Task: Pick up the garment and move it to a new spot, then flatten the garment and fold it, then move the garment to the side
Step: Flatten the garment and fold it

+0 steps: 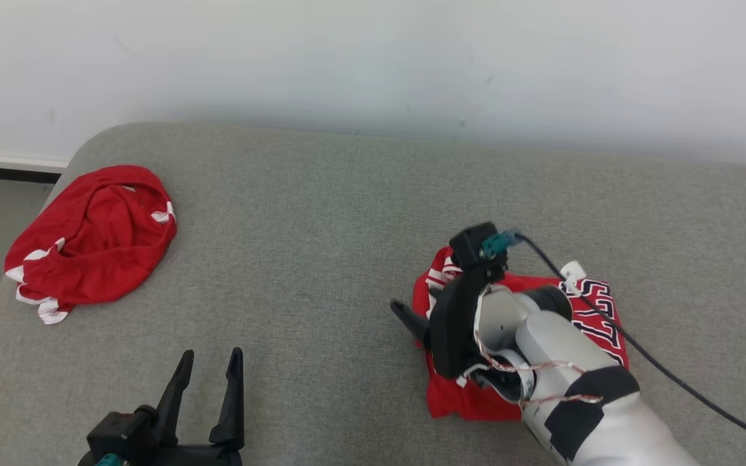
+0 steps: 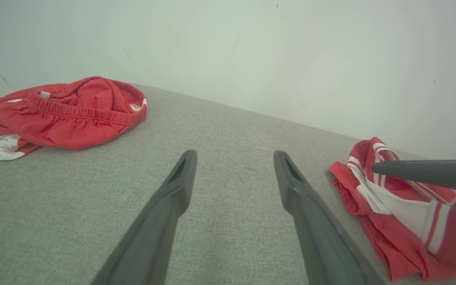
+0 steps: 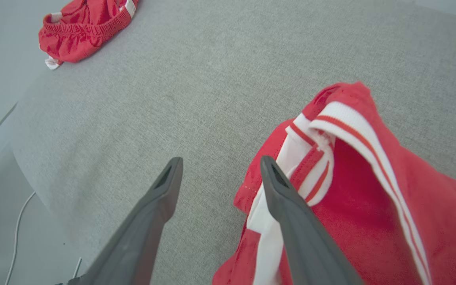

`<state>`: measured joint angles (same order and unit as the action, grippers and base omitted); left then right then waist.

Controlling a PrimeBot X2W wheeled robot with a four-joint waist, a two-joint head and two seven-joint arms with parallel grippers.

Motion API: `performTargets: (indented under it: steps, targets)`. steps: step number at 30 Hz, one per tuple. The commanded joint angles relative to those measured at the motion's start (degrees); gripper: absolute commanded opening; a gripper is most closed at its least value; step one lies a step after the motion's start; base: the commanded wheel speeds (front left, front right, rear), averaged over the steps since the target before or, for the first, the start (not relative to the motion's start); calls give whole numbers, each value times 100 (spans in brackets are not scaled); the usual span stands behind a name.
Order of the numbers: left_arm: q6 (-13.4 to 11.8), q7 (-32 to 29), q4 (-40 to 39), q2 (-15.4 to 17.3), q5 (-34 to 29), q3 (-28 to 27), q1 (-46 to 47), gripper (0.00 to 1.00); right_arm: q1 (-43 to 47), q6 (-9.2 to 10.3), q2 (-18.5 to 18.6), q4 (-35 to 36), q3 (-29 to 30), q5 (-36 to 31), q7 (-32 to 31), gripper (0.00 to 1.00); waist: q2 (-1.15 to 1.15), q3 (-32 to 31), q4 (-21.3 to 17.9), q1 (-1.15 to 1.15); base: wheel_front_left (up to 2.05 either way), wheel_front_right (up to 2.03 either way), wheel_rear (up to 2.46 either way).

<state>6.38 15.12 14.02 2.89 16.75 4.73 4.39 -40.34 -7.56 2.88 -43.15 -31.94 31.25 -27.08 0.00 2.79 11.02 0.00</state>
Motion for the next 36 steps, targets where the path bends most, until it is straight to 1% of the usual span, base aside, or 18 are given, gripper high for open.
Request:
performTargets:
  steps: [1,3,6,7,8,11,13,15,16,17,18,24,28,33,36]
  targets:
    - [-16,1,17,0,32,-21,33,100,-136,16,5,98,-16,188,175,100,0,-40,-58,0,0,0,0]
    - [-11,1,29,2,31,-60,3,100,-241,16,5,191,16,355,498,100,0,-89,-125,0,0,0,0]
    - [3,1,34,2,-19,-119,-37,100,-319,16,61,242,162,320,975,100,0,-177,-246,0,0,0,0]
    - [6,1,34,2,-36,-138,-57,100,-320,16,161,265,236,266,1138,100,0,-208,-287,0,0,0,0]
    - [16,1,28,1,-65,-185,-112,100,-245,16,366,316,359,124,1451,100,0,-271,-372,0,0,0,0]
    - [31,1,22,2,-73,-246,-138,100,-21,15,705,443,541,-203,1953,100,0,-350,-501,0,0,0,0]
    - [34,1,24,1,-71,-304,-158,100,192,16,928,580,780,-418,2381,100,0,-393,-598,0,0,0,0]
    - [40,1,22,1,-80,-355,-180,100,521,15,1063,737,1013,-601,2727,100,0,-433,-692,0,0,0,0]
    - [40,1,22,1,-80,-355,-180,100,521,15,1063,737,1013,-601,2727,100,0,-433,-692,0,0,0,0]
    - [40,1,1,2,-98,-421,-193,100,856,15,1186,948,1251,-781,3026,100,0,-468,-788,0,0,0,0]
    - [40,1,1,2,-98,-421,-193,100,856,15,1186,948,1251,-781,3026,100,0,-468,-788,0,0,0,0]
    - [38,2,-37,1,-167,-627,-283,100,1906,15,1300,1632,1867,-1048,3618,100,0,-550,-1128,0,0,0,0]
    - [56,1,-74,1,-206,-787,-396,100,2459,15,1220,1935,2221,-1192,3861,100,0,-619,-1324,0,0,0,0]
    - [61,1,-142,0,-251,-926,-492,100,2923,15,1130,2119,2466,-1244,3967,100,0,-694,-1479,0,0,0,0]
    - [79,1,-158,1,-310,-948,-563,100,3095,15,1160,2166,2471,-1276,3971,100,0,-716,-1517,0,0,0,0]
